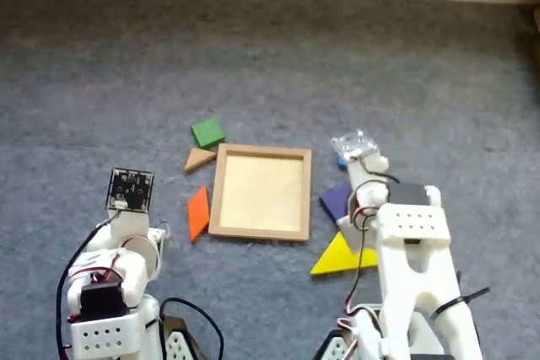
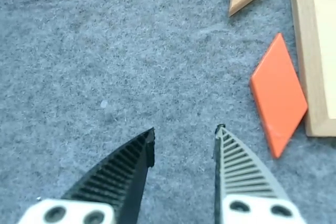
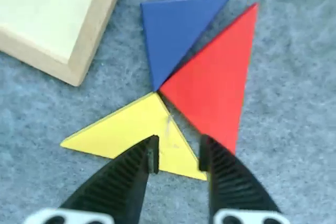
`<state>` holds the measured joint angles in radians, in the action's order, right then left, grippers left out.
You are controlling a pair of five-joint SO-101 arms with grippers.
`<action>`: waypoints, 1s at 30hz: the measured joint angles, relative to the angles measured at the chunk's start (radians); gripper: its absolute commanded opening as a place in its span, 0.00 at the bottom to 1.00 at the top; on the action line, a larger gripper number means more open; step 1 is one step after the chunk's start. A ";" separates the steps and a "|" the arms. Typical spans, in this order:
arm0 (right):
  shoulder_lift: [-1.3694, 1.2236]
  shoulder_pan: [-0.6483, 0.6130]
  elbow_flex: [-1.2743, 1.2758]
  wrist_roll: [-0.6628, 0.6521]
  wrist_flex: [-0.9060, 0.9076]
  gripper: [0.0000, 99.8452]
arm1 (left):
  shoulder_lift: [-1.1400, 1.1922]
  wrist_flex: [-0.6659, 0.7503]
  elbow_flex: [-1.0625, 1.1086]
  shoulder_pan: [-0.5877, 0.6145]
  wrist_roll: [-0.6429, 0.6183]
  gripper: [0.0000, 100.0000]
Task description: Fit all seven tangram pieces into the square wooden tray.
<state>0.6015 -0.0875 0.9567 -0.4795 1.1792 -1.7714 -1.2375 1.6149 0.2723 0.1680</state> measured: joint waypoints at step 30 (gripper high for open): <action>-0.506 0.012 -0.181 0.063 -0.230 0.39 | 0.000 0.000 0.000 0.000 0.000 0.19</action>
<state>0.0951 -0.0752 0.7756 -0.4166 0.9490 -1.7714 -1.2375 1.6149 0.2723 0.1680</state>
